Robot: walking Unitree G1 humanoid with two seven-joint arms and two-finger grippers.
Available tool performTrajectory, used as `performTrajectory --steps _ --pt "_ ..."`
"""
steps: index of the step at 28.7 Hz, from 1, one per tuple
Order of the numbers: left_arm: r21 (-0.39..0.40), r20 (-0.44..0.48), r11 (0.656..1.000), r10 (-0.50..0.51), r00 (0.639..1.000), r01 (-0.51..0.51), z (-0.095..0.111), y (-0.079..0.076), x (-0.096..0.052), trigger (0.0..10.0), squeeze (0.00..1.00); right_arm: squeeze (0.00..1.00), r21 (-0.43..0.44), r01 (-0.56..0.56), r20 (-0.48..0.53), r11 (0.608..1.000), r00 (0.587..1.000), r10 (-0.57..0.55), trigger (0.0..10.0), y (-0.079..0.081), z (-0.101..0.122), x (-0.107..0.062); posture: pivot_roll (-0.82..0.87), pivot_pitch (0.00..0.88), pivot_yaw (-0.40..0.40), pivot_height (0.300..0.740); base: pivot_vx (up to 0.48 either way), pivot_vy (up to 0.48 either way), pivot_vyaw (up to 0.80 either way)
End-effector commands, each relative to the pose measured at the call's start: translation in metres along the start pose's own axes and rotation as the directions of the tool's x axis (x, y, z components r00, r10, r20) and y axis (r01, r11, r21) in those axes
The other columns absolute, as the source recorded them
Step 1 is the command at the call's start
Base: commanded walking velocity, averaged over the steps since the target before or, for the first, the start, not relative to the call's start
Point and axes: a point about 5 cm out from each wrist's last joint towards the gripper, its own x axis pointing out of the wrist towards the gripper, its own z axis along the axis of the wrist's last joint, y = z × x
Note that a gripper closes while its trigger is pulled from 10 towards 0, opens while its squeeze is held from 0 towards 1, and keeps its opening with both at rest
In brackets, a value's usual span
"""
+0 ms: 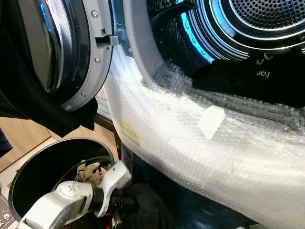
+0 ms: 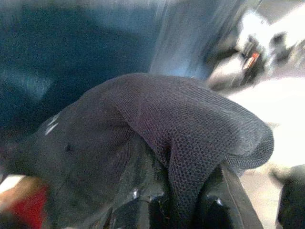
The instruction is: Clothes washing
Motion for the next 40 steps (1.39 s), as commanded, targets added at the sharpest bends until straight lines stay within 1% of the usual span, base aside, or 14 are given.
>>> performTrajectory --steps 1,6,9,11,17,22,24,26,30,32,33,38,39,40 --pt "0.016 -0.033 1.000 0.025 0.999 -0.024 -0.003 0.000 -0.001 0.0 0.00 0.00 -0.008 -0.015 0.033 1.000 0.999 0.016 10.0 -0.005 0.005 -0.005 -0.02 0.081 -0.012 0.740 0.000 0.000 0.00" --pt "0.050 -0.125 0.996 0.074 0.989 -0.068 -0.014 0.003 -0.001 0.0 0.00 0.00 -0.123 -0.156 0.002 0.980 0.988 0.157 10.0 -0.001 0.003 -0.015 -0.02 0.084 -0.011 0.740 0.000 0.000 0.00" --pt "0.108 -0.210 0.991 0.105 0.972 -0.083 -0.024 0.005 -0.002 0.0 0.00 0.00 -0.257 -0.296 -0.116 0.920 0.955 0.275 10.0 0.007 -0.012 -0.030 -0.03 0.084 -0.015 0.740 0.000 0.000 0.00" --pt "0.121 -0.218 0.990 0.102 0.971 -0.077 -0.025 0.004 -0.002 0.0 0.00 0.00 -0.287 -0.337 -0.138 0.897 0.941 0.310 10.0 0.010 -0.015 -0.034 -0.03 0.085 -0.015 0.740 0.000 0.000 0.00" --pt "0.114 -0.048 0.991 0.083 0.995 -0.077 -0.010 0.005 0.007 0.0 0.00 0.00 -0.320 -0.402 -0.066 0.858 0.913 0.402 10.0 0.023 0.005 -0.050 -0.04 0.079 -0.017 0.740 0.000 0.000 0.00" --pt "0.179 -0.074 0.981 0.083 0.994 -0.069 -0.007 0.008 0.012 0.0 0.00 0.00 -0.386 -0.465 0.023 0.796 0.858 0.513 10.0 0.047 0.031 -0.064 -0.04 0.069 -0.028 0.740 0.000 0.000 0.00" --pt "0.184 -0.044 0.981 0.069 0.997 -0.060 -0.001 0.008 0.016 0.0 0.00 0.00 -0.460 -0.484 -0.014 0.744 0.842 0.540 10.0 0.055 0.037 -0.073 -0.06 0.058 -0.024 0.740 0.000 0.000 0.00" --pt "0.192 -0.033 0.980 0.058 0.998 -0.050 0.002 0.008 0.019 0.0 0.00 0.00 -0.476 -0.496 -0.026 0.726 0.833 0.552 10.0 0.058 0.040 -0.078 -0.06 0.058 -0.024 0.740 0.000 0.000 0.00" --pt "0.201 -0.011 0.979 0.022 1.000 -0.019 0.007 0.006 0.026 0.0 0.00 0.00 -0.474 -0.459 0.046 0.752 0.839 0.542 10.0 0.065 0.054 -0.081 -0.08 0.045 -0.023 0.740 0.000 0.000 0.00" --pt "0.195 0.009 0.981 -0.001 1.000 -0.001 0.012 0.005 0.032 0.0 0.00 0.00 -0.385 -0.434 0.179 0.814 0.831 0.527 10.0 0.073 0.069 -0.074 -0.09 0.041 -0.022 0.740 0.000 0.000 0.00" --pt "0.195 0.014 0.981 -0.007 1.000 0.004 0.014 0.005 0.035 0.0 0.00 0.00 -0.361 -0.442 0.207 0.821 0.821 0.533 10.0 0.076 0.072 -0.074 -0.09 0.038 -0.022 0.740 0.000 0.000 0.00" --pt "0.211 0.044 0.975 -0.075 0.996 0.064 0.024 -0.003 0.049 0.0 0.00 0.00 -0.325 -0.450 0.193 0.832 0.830 0.524 10.0 0.091 0.071 -0.064 -0.09 0.028 -0.024 0.740 0.000 0.000 0.00" --pt "0.214 0.052 0.973 -0.094 0.994 0.080 0.027 -0.005 0.052 0.0 0.00 0.00 -0.267 -0.422 0.252 0.866 0.837 0.485 10.0 0.093 0.076 -0.057 -0.09 0.026 -0.024 0.740 0.000 0.000 0.00" --pt "0.221 0.052 0.971 -0.105 0.993 0.091 0.028 -0.005 0.054 0.0 0.00 0.00 -0.139 -0.415 0.327 0.899 0.838 0.437 10.0 0.094 0.084 -0.050 -0.10 0.021 -0.025 0.740 0.000 0.000 0.00"
